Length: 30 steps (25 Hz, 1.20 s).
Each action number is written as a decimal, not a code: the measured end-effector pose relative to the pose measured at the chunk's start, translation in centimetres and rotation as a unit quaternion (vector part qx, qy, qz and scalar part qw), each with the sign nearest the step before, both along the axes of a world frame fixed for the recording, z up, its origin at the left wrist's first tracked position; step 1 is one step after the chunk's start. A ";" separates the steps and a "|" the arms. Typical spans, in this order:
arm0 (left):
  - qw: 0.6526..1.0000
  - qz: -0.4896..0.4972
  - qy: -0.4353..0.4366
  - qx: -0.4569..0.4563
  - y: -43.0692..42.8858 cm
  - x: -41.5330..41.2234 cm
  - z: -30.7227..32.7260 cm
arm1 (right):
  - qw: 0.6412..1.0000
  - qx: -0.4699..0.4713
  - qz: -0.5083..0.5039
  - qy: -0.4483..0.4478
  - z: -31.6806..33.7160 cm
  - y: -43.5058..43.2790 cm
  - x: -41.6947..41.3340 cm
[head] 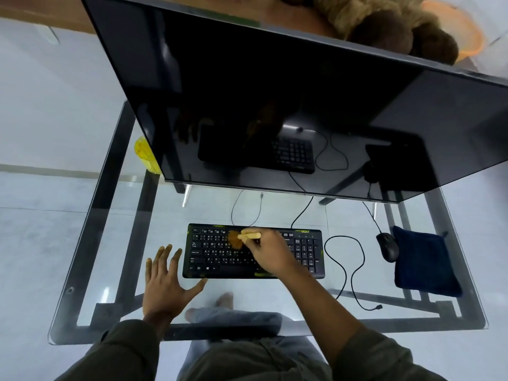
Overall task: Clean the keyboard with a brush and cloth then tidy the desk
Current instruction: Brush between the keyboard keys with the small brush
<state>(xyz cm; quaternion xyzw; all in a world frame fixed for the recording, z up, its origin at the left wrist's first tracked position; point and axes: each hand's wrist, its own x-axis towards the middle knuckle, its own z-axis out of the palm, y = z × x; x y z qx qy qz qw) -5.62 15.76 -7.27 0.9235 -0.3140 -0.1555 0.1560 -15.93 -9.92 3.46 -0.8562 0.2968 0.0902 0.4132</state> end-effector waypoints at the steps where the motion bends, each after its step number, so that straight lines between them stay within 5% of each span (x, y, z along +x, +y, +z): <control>1: 1.000 0.001 0.000 -0.001 0.1 0.0 0.0 | 1.000 0.007 0.013 0.012 0.2 -0.2 -0.2; 12: 1.000 0.003 -0.004 -0.001 0.0 -0.1 0.3 | 0.993 -0.052 -0.099 0.026 0.5 -3.8 -5.2; 15: 1.000 0.005 -0.006 -0.005 0.1 -0.1 0.4 | 0.997 0.001 -0.045 0.055 0.1 -3.5 -5.7; 18: 1.000 0.006 -0.010 -0.006 -0.2 -0.2 0.6 | 0.992 -0.053 -0.114 0.020 0.5 -3.6 -5.6; 21: 1.000 0.006 -0.004 -0.009 -0.1 -0.2 0.6 | 0.998 0.024 -0.034 0.036 0.9 -3.2 -5.4; 25: 1.000 0.004 0.000 -0.003 -0.2 -0.3 0.8 | 0.991 -0.039 -0.129 -0.020 0.7 -3.8 -5.6; 28: 1.000 0.004 0.005 0.001 -0.1 -0.2 0.8 | 0.998 0.027 -0.046 0.017 0.8 -3.3 -5.6; 30: 1.000 0.004 0.005 0.005 -0.2 -0.2 0.9 | 0.996 0.002 -0.086 0.002 0.6 -3.2 -5.6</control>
